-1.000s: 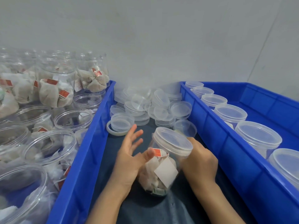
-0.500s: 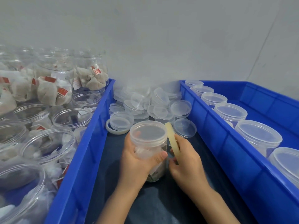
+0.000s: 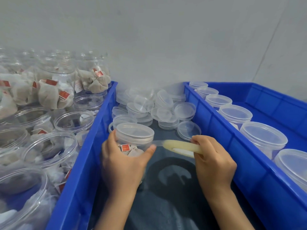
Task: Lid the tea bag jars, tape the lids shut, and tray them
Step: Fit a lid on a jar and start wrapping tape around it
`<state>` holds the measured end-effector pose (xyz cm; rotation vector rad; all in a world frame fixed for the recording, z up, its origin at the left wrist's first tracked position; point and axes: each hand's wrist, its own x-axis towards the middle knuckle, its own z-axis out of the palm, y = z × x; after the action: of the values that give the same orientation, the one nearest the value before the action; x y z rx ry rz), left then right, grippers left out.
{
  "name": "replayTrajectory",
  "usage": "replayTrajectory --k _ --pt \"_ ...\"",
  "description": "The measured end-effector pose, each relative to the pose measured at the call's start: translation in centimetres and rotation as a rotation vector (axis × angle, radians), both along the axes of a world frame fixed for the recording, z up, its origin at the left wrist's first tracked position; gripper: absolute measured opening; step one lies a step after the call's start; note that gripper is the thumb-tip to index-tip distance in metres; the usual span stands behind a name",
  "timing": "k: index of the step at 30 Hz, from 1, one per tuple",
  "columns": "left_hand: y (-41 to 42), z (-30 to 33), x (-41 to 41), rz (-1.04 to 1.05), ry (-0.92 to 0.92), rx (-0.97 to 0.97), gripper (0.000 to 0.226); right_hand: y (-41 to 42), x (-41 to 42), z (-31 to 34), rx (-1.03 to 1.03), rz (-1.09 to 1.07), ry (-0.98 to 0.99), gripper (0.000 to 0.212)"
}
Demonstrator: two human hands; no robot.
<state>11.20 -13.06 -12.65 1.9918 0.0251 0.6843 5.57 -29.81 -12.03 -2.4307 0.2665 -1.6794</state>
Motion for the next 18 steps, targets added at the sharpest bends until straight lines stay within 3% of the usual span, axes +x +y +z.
replayTrajectory --k 4,6,9,10,13,15,18 --pt "-0.2 -0.4 0.3 -0.046 0.014 -0.099 0.093 -0.2 -0.2 0.2 0.022 0.048 0.073 0.022" --pt "0.0 -0.4 0.5 -0.009 -0.003 -0.135 0.095 0.1 -0.3 0.3 0.079 0.121 0.244 0.037" --pt "0.4 -0.5 0.7 0.081 -0.039 -0.111 0.097 0.3 -0.5 0.5 0.335 0.306 0.571 0.024" --pt "0.5 -0.5 0.8 0.107 -0.040 -0.105 0.097 0.2 -0.5 0.4 0.396 0.386 0.654 0.029" --pt "0.6 -0.6 1.0 0.151 -0.030 -0.103 0.098 0.1 -0.1 -0.3 0.289 0.492 0.913 0.052" --pt "0.6 -0.6 0.9 0.160 -0.029 -0.112 0.102 0.0 0.0 -0.6 0.275 0.521 0.972 0.056" --pt "0.5 -0.6 0.8 0.156 -0.014 -0.103 0.102 -0.7 0.0 -0.7 0.421 0.539 0.912 0.053"
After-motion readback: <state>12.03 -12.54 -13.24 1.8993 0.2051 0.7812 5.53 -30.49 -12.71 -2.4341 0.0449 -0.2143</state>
